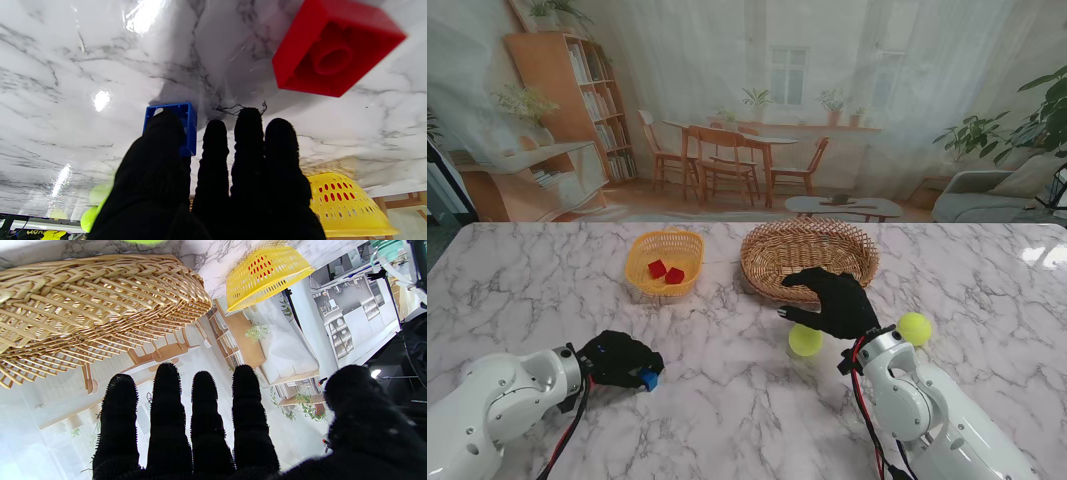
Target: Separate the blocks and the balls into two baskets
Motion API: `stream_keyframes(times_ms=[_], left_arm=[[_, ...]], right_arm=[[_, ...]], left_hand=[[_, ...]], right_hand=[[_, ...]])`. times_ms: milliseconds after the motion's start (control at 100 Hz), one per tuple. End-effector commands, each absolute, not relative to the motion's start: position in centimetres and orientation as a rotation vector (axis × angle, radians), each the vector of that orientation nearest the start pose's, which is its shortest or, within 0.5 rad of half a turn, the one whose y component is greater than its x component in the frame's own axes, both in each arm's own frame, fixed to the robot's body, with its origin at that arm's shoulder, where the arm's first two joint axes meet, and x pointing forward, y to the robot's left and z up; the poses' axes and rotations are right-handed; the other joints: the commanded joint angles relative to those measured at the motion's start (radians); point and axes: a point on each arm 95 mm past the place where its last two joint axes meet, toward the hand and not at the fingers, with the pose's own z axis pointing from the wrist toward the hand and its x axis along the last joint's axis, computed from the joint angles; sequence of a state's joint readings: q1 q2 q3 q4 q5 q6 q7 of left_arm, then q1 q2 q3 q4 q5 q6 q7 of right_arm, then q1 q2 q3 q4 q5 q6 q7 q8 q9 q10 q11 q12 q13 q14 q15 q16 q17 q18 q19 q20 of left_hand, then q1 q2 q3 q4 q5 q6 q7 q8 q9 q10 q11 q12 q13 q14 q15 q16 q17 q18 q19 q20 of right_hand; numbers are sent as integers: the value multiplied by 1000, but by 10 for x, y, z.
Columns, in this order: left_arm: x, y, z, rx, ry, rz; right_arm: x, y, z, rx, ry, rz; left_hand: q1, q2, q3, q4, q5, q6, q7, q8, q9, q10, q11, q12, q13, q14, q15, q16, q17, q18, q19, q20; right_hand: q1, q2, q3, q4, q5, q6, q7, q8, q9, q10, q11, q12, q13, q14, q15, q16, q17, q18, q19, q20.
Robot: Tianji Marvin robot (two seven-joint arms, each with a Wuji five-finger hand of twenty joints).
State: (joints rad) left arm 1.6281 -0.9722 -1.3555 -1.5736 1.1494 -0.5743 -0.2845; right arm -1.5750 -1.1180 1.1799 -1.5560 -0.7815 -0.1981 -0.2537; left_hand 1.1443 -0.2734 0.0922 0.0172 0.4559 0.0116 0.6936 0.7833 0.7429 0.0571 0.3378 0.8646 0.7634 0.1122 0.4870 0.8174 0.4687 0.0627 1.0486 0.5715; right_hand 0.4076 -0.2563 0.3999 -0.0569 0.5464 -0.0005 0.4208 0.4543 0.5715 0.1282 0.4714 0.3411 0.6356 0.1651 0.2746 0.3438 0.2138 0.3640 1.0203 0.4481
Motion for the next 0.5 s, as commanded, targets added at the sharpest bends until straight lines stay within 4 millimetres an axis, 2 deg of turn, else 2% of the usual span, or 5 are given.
stream_keyframes(times_ms=[0,310,340,490], left_arm=[[366,57,-355,-907,2232,-1262],[377,57,-330,-830,2189,-1286],[379,57,-327,-823,2185,-1287],[388,58,-312,-790,2157,-1289]], right_arm=[[390,18,-325,1242,1286,1877],[391,18,-325,1247,1293,1874],[391,18,-325,1249,1293,1874],[391,18,-325,1251,1293,1873]], left_hand=[[50,18,-9,14,25,-5,41,13,35,-16,-5,0,32,22,33,17,10,-21,37,29],[56,18,-9,15,27,-5,49,13,49,-13,-17,12,40,25,38,25,20,-18,42,29],[55,17,-9,15,28,-4,49,12,44,1,-18,12,41,24,39,27,21,-18,43,30],[49,16,-12,16,29,-4,48,10,42,4,-16,11,42,24,41,32,23,-17,45,31]], right_hand=[[-1,29,7,23,27,-32,7,21,8,3,-8,6,16,-3,19,10,-7,6,3,8],[-1,30,6,23,29,-33,8,22,9,3,-9,6,16,-3,19,10,-7,6,3,8],[-2,30,6,23,31,-32,8,22,7,3,-10,6,16,-3,19,10,-7,7,3,8],[-1,30,6,23,30,-32,8,22,8,5,-10,6,15,-3,19,10,-7,7,3,8]])
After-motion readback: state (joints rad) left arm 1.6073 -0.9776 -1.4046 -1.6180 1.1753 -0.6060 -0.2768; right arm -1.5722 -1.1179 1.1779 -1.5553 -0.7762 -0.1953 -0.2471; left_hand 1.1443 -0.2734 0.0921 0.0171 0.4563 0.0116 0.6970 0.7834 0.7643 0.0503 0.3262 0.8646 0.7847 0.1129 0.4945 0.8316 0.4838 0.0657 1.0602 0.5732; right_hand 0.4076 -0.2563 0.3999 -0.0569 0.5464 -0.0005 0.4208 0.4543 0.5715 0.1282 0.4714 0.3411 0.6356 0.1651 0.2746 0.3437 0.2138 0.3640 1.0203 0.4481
